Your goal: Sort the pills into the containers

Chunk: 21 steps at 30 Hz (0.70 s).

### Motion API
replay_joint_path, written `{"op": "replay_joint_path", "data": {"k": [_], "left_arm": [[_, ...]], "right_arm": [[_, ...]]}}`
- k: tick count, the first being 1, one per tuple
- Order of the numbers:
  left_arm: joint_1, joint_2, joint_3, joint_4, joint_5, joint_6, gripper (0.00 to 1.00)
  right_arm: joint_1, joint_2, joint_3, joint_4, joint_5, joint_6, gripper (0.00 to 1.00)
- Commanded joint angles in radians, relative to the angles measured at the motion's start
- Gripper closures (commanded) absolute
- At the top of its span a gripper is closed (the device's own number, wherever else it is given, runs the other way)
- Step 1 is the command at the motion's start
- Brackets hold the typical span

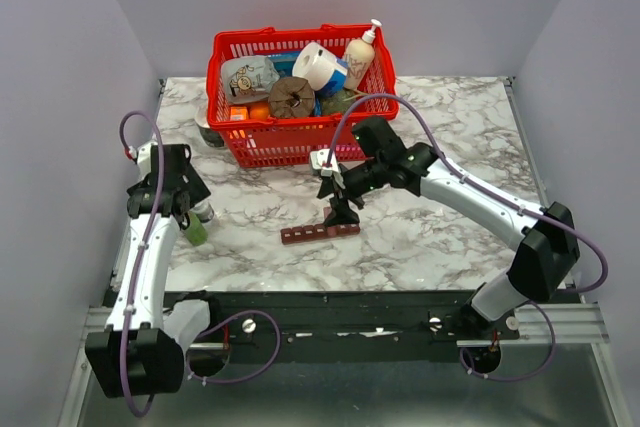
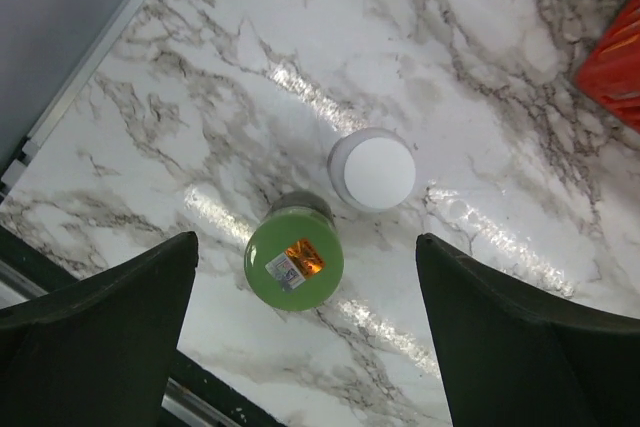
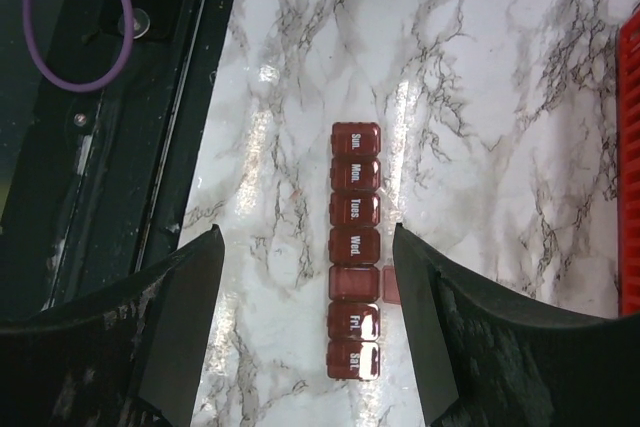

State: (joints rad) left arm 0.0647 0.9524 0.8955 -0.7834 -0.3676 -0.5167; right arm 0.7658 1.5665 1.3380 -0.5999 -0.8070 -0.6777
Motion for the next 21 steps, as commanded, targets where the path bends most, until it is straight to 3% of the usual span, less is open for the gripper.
{"op": "replay_joint_path", "data": {"k": [1, 10, 21], "left_arm": [[0.015, 0.101, 0.056, -0.122, -0.002, -0.074, 0.03], [0.064, 0.144, 0.007, -0.148, 0.104, -0.132, 0.04], [0.109, 0.146, -0.072, -0.093, 0.188, -0.143, 0.13]], "right_arm": [[0.001, -0.028, -0.025, 0.041, -0.009, 0.006, 0.23], [0.001, -0.033, -0.031, 0.051, -0.026, 0.012, 0.22], [0.001, -0.033, -0.037, 0.057, -0.037, 0.012, 0.22]]}}
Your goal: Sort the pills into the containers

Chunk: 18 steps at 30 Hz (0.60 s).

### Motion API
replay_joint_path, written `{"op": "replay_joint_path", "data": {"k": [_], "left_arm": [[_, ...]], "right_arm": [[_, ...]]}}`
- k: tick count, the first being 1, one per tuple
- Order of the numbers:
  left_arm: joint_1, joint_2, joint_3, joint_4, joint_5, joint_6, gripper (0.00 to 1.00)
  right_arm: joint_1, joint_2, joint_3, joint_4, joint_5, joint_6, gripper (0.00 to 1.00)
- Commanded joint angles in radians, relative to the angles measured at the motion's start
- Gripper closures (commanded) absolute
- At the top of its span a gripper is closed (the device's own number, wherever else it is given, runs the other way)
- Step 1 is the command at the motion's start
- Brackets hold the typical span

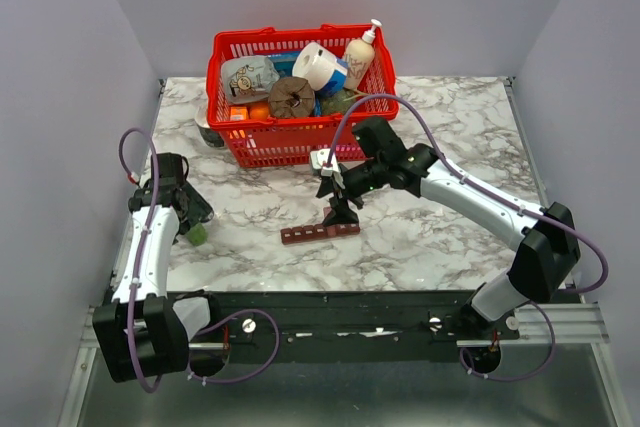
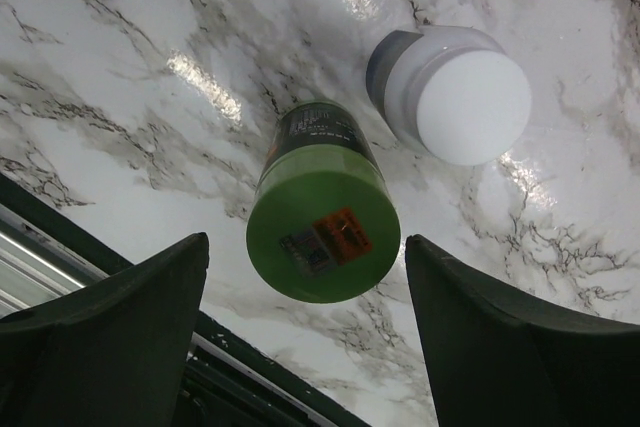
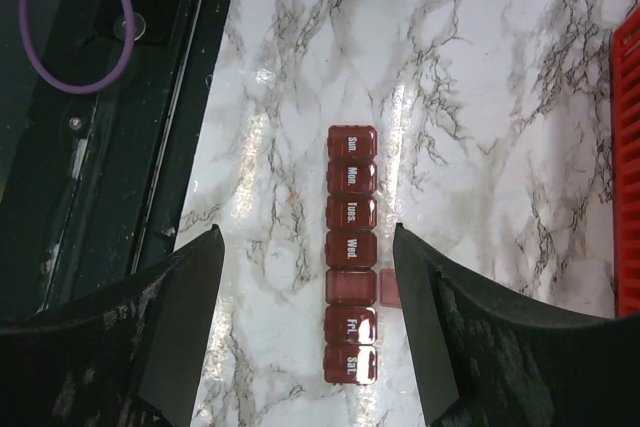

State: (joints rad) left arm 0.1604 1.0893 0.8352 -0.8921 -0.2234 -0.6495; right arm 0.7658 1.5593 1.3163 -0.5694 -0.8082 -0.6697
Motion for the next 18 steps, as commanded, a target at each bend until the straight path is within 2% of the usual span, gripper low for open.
{"op": "replay_joint_path", "data": {"k": [1, 13, 18], "left_arm": [[0.013, 0.011, -0.007, 0.021, 0.042, -0.01, 0.15], [0.013, 0.063, 0.011, 0.059, 0.015, 0.022, 0.16], [0.011, 0.067, 0.018, 0.067, 0.002, 0.033, 0.21]], "right_arm": [[0.001, -0.027, -0.019, 0.026, -0.034, 0.004, 0.23], [0.001, -0.034, -0.035, 0.029, -0.043, 0.004, 0.23], [0.001, -0.033, -0.037, 0.029, -0.049, 0.002, 0.23]]}}
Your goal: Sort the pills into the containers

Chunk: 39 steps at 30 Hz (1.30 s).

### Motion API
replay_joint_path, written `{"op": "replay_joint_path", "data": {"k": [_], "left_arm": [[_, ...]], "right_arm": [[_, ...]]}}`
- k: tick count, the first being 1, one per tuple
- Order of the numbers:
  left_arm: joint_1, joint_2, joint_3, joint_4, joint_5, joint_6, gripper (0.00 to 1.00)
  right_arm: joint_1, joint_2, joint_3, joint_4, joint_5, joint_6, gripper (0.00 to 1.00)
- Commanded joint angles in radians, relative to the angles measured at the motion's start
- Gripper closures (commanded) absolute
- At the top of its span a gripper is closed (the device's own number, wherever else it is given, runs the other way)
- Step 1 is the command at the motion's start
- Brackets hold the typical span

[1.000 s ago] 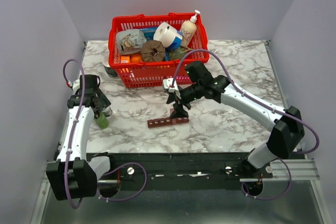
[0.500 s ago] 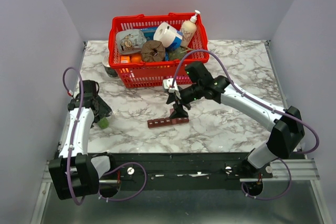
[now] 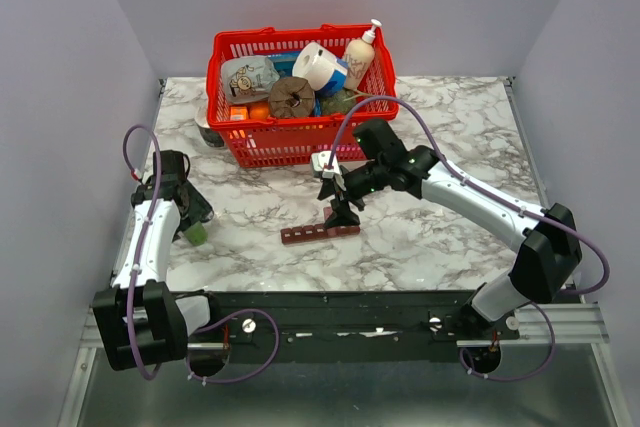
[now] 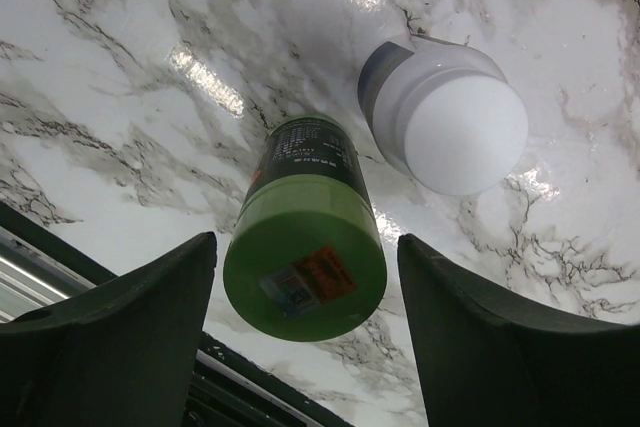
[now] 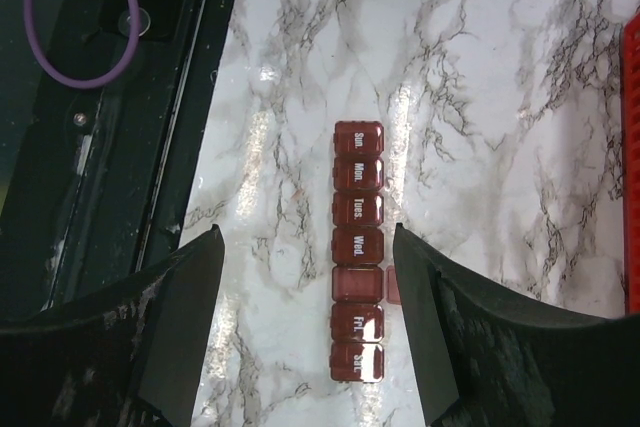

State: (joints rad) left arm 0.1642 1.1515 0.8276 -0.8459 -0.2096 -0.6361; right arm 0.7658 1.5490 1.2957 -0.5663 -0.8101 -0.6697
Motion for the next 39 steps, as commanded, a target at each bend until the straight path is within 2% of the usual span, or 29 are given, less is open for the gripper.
{"op": "replay_joint_path", "data": {"k": [1, 4, 7, 8, 10, 11, 14, 18, 22, 25, 30, 34, 39], "left_arm": [[0.008, 0.005, 0.024, 0.022, -0.01, 0.019, 0.23], [0.008, -0.002, 0.013, 0.037, -0.007, 0.021, 0.34], [0.008, -0.01, 0.016, 0.039, 0.01, 0.027, 0.55], [0.008, -0.013, 0.018, 0.036, 0.021, 0.03, 0.66], [0.008, -0.024, 0.024, 0.028, 0.059, 0.038, 0.76], [0.009, -0.029, 0.031, 0.015, 0.076, 0.041, 0.86], [0.009, -0.061, 0.031, -0.008, 0.154, 0.064, 0.98], [-0.006, -0.117, 0.028, -0.042, 0.277, 0.107, 1.0], [-0.089, -0.165, 0.056, -0.056, 0.363, 0.125, 1.0], [-0.242, -0.168, 0.09, -0.022, 0.438, 0.125, 1.0], [-0.487, -0.13, 0.145, 0.128, 0.593, 0.104, 1.0], [-0.639, -0.037, 0.214, 0.211, 0.616, 0.096, 1.0], [-0.759, 0.079, 0.343, 0.272, 0.621, 0.092, 1.0]], "right_arm": [[0.001, -0.021, -0.018, 0.026, -0.047, 0.002, 0.23], [0.001, -0.023, -0.018, 0.026, -0.049, 0.002, 0.23], [0.001, -0.024, -0.026, 0.026, -0.049, 0.001, 0.23], [0.001, -0.027, -0.026, 0.026, -0.047, 0.002, 0.22], [0.001, -0.032, -0.03, 0.026, -0.046, -0.002, 0.22], [0.001, -0.035, -0.032, 0.026, -0.046, -0.004, 0.22], [0.001, -0.041, -0.041, 0.017, -0.047, -0.016, 0.22], [0.003, -0.055, -0.053, -0.003, -0.064, -0.045, 0.22], [0.001, -0.069, -0.07, -0.018, -0.096, -0.068, 0.22], [0.001, -0.073, -0.073, -0.038, -0.138, -0.086, 0.22], [0.0, -0.092, -0.075, -0.064, -0.156, -0.09, 0.22], [-0.008, -0.131, -0.096, -0.078, -0.103, -0.051, 0.21], [-0.085, -0.194, -0.121, -0.063, -0.051, 0.074, 0.19]]}}
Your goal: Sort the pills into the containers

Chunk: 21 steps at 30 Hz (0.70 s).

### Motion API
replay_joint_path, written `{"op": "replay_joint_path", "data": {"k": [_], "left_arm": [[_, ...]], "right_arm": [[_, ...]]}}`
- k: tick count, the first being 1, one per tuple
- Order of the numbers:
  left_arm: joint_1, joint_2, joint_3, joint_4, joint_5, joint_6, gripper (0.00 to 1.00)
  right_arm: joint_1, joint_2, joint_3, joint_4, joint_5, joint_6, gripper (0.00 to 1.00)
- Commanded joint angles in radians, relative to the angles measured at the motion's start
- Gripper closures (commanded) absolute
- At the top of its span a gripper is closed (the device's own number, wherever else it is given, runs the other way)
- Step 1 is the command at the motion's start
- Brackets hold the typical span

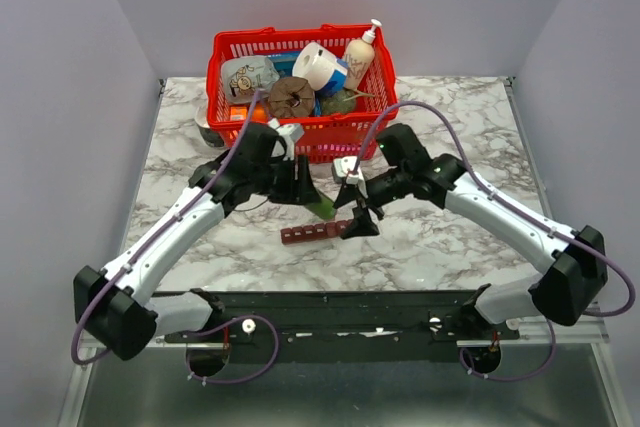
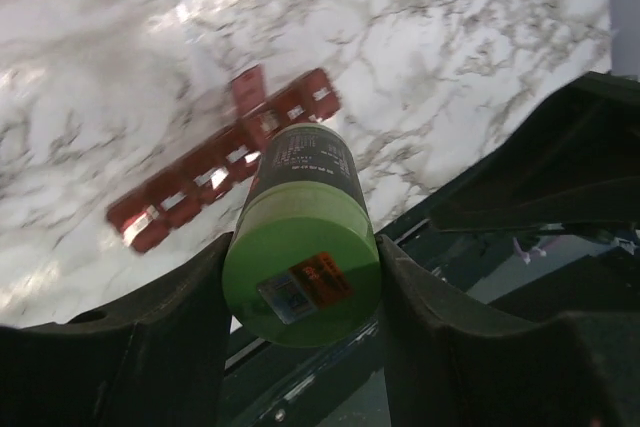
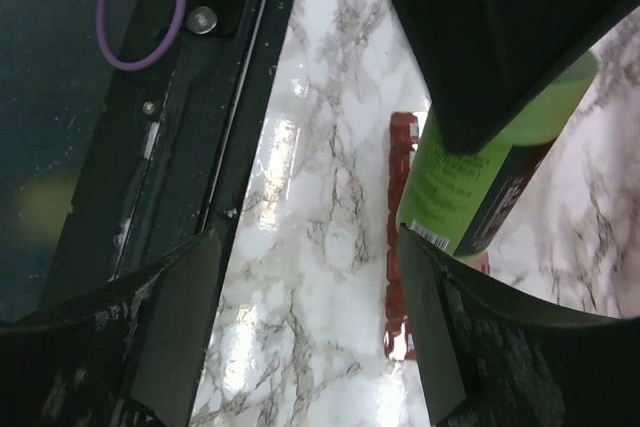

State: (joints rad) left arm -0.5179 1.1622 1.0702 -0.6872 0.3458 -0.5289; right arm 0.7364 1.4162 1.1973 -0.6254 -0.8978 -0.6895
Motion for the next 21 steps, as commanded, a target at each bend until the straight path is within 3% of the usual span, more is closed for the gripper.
{"op": "replay_joint_path", "data": {"k": [1, 8, 13, 21], "left_arm": [[-0.093, 0.103, 0.117, 0.124, 0.071, -0.019, 1.0], [-0.162, 0.232, 0.243, 0.187, 0.111, -0.039, 1.0], [-0.171, 0.277, 0.244, 0.274, 0.168, -0.104, 1.0], [-0.172, 0.298, 0.249, 0.281, 0.176, -0.125, 1.0]], "right_arm": [[-0.057, -0.072, -0.028, 0.01, 0.077, 0.097, 0.19], [-0.068, -0.128, -0.1, 0.105, 0.319, 0.166, 0.18], [-0.106, -0.131, -0.127, 0.165, 0.368, 0.206, 0.18], [-0.161, -0.145, -0.128, 0.182, 0.412, 0.217, 0.18]]}}
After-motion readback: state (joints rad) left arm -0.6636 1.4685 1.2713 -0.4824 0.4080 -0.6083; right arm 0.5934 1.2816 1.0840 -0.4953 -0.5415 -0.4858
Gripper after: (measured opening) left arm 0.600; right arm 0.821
